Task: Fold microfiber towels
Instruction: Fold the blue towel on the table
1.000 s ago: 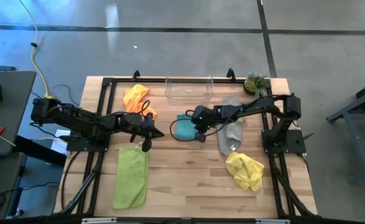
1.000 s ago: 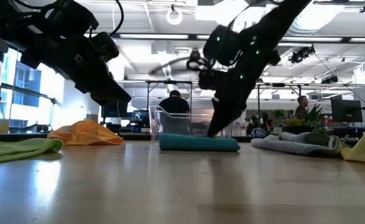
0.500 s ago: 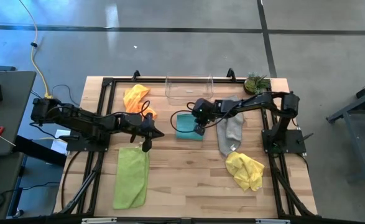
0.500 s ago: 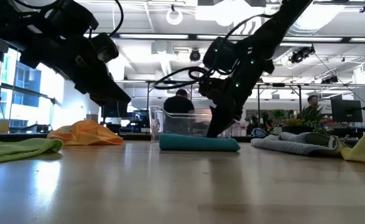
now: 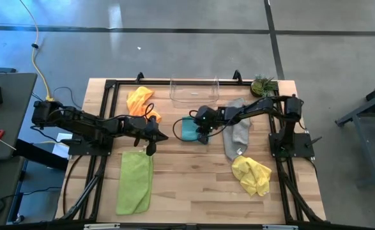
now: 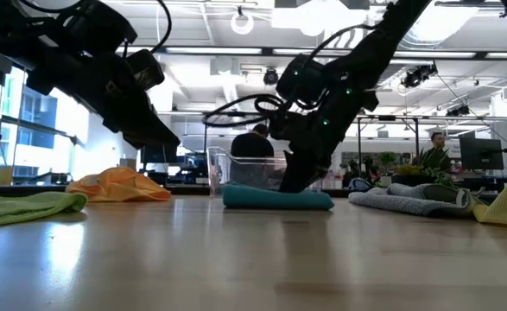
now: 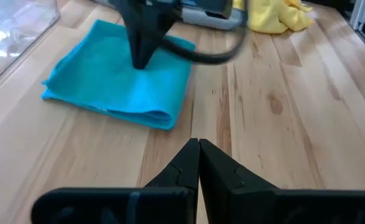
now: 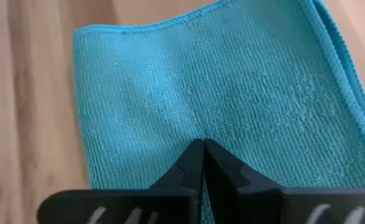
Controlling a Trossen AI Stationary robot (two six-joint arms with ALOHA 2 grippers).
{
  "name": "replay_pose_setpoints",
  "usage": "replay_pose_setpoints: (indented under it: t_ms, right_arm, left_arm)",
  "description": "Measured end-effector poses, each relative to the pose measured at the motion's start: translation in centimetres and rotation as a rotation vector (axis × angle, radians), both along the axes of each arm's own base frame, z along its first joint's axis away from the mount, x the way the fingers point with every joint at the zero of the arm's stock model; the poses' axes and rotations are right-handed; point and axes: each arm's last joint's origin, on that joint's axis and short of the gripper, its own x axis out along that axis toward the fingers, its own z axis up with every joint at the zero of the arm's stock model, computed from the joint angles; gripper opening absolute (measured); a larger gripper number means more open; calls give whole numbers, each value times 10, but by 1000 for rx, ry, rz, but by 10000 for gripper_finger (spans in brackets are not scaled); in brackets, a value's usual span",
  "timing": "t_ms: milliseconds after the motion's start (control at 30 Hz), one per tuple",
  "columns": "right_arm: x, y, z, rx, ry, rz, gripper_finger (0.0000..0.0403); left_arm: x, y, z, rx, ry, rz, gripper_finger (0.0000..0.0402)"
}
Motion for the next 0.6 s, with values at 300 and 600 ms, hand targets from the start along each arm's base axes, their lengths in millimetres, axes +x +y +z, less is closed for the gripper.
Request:
replay_pose_setpoints:
  t_ms: [300,600]
  right_arm:
    - [-1,-20,-1,-42,-19,-30,7]
    - [-3,-20,25,-76,-94,-20,7]
  left_arm:
    - [0,0,0,-7,-1,5,0]
    - [0,0,0,-15,-3,6,0]
